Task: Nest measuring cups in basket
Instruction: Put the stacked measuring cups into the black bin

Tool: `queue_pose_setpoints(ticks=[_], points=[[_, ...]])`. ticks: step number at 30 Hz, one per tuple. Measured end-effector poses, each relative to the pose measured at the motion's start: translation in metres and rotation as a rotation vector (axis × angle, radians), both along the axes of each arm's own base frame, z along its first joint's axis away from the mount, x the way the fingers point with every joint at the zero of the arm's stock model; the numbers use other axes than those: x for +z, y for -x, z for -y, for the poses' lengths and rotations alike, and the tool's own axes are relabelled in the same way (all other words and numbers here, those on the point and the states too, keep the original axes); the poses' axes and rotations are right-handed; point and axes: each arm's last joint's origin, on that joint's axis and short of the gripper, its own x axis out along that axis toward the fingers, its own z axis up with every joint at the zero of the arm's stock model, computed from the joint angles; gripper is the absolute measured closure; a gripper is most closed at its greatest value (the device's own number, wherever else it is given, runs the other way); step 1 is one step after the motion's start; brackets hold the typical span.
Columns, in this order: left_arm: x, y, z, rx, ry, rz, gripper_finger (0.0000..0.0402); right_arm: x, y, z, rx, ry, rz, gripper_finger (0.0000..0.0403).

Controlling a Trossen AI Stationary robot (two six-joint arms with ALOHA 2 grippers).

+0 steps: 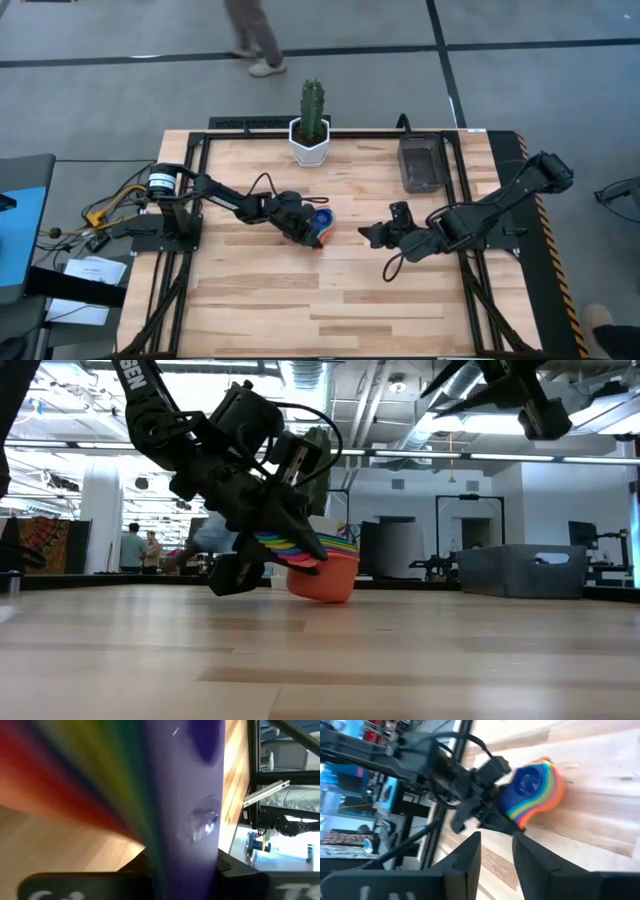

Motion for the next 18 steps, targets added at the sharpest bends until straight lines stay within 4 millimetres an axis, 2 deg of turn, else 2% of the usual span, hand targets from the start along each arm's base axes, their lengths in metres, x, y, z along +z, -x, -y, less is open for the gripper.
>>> queue_pose_setpoints(ticks=[9,14,18], points=[[0.002,0.001,0.002,-0.066,0.046,0.002,0.0227,-0.021,-0.015,-0.008,0.018,-0.072,-0.047,0.0196],[0.013,0.003,0.003,-0.108,0.037,0.04,0.0165,-0.031,-0.023,-0.013,0.031,-0.119,-0.062,0.0183],[0.025,0.009,0.004,-0.136,0.015,0.04,0.0133,-0.043,-0.028,-0.016,0.04,-0.16,-0.1,0.0175]])
